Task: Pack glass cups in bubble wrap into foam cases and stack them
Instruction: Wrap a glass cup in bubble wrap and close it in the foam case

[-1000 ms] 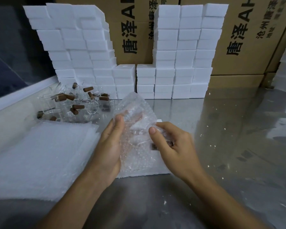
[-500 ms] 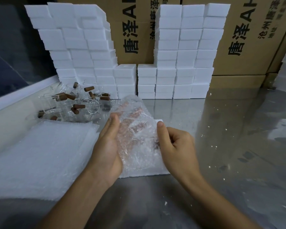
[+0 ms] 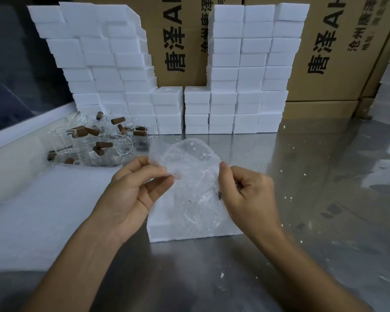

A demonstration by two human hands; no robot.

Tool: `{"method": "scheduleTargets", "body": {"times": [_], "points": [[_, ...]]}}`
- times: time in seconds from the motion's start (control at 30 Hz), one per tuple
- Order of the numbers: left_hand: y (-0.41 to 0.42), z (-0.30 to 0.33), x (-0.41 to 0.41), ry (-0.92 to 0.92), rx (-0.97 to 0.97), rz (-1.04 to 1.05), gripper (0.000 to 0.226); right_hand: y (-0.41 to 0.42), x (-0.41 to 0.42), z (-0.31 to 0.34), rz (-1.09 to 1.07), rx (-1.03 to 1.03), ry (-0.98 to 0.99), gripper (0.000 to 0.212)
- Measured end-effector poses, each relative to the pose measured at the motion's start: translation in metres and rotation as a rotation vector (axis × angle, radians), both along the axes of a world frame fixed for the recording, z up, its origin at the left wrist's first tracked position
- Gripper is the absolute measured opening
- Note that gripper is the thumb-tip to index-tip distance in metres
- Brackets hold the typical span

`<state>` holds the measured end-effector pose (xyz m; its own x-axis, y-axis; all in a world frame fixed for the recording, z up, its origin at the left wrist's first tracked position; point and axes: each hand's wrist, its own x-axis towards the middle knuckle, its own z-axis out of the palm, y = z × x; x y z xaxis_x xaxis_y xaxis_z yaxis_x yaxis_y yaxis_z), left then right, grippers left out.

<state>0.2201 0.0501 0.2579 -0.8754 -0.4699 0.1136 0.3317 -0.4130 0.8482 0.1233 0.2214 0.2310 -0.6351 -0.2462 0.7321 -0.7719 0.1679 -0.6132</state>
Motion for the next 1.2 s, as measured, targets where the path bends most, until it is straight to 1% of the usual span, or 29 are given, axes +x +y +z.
{"method": "scheduleTargets", "body": {"times": [0.1, 0.23, 0.3, 0.37, 0.43, 0.5, 0.57, 0.6, 0.67, 0.77, 0.8, 0.87, 0.9, 0.97, 1.07, 1.13, 1.2], "points": [[0.005, -0.001, 0.0, 0.003, -0.074, -0.023, 0.014, -0.001, 0.001, 0.0, -0.006, 0.005, 0.048, 0.053], [0.011, -0.003, -0.001, -0.009, -0.197, -0.034, 0.005, 0.0, 0.002, -0.001, -0.008, 0.015, 0.069, 0.048], [0.014, -0.003, 0.0, 0.022, -0.247, 0.048, 0.012, 0.0, 0.003, -0.002, -0.006, 0.007, 0.082, 0.047], [0.015, -0.002, 0.0, 0.056, -0.28, 0.174, 0.024, -0.001, 0.004, -0.001, -0.003, -0.005, 0.091, 0.049], [0.014, -0.002, -0.001, 0.066, -0.358, 0.309, 0.03, -0.003, 0.005, -0.001, -0.002, -0.009, 0.091, 0.05], [0.014, -0.002, -0.002, 0.081, -0.445, 0.432, 0.026, -0.003, 0.004, -0.002, 0.003, -0.015, 0.081, 0.051], [0.016, -0.002, 0.0, 0.124, -0.497, 0.49, 0.021, -0.003, 0.003, -0.002, 0.001, -0.028, 0.077, 0.053], [0.017, -0.002, 0.0, 0.141, -0.542, 0.48, 0.02, -0.003, 0.002, -0.003, 0.0, -0.039, 0.072, 0.053], [0.021, -0.004, 0.001, 0.14, -0.657, 0.39, 0.023, -0.002, 0.002, -0.003, -0.002, -0.064, 0.053, 0.052], [0.029, -0.009, -0.001, 0.065, -0.714, 0.254, 0.037, -0.001, 0.001, -0.003, -0.022, -0.078, 0.041, 0.05], [0.031, -0.01, -0.001, 0.057, -0.753, 0.244, 0.035, -0.001, 0.001, -0.002, -0.024, -0.075, 0.044, 0.05], [0.03, -0.011, -0.002, 0.088, -0.947, 0.273, 0.026, -0.001, 0.003, -0.002, -0.022, -0.07, 0.045, 0.052], [0.028, -0.012, -0.002, 0.106, -1.052, 0.299, 0.031, -0.002, 0.003, -0.002, -0.023, -0.071, 0.041, 0.052], [0.025, -0.012, -0.001, 0.119, -1.179, 0.319, 0.044, -0.003, 0.004, -0.002, -0.021, -0.081, 0.038, 0.053], [0.029, -0.009, 0.0, 0.065, -1.297, 0.267, 0.038, -0.004, 0.004, -0.001, -0.024, -0.096, 0.042, 0.055], [0.033, -0.01, 0.001, -0.022, -1.378, 0.154, 0.028, -0.003, 0.004, -0.001, -0.026, -0.104, 0.044, 0.056], [0.033, -0.011, 0.003, -0.052, -1.435, 0.071, 0.03, -0.003, 0.004, -0.001, -0.033, -0.114, 0.048, 0.056]]}}
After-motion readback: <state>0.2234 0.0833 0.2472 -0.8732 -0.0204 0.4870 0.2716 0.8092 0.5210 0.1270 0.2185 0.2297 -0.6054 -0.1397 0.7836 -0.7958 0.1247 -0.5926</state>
